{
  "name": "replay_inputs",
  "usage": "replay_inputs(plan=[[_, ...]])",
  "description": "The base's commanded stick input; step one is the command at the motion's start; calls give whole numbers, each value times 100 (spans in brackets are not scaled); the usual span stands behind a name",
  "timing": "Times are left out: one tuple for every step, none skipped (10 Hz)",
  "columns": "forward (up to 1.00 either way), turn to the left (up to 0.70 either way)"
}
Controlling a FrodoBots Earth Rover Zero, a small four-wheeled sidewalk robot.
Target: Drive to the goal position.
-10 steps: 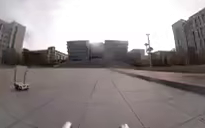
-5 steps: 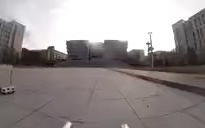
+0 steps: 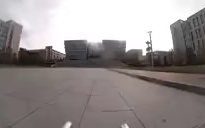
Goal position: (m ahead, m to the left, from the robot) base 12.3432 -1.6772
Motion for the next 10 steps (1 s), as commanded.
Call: replay_inputs(plan=[[100, 0], [100, 0], [100, 0], [100, 0], [100, 0], [100, 0], [100, 0], [100, 0], [100, 0], [100, 0]])
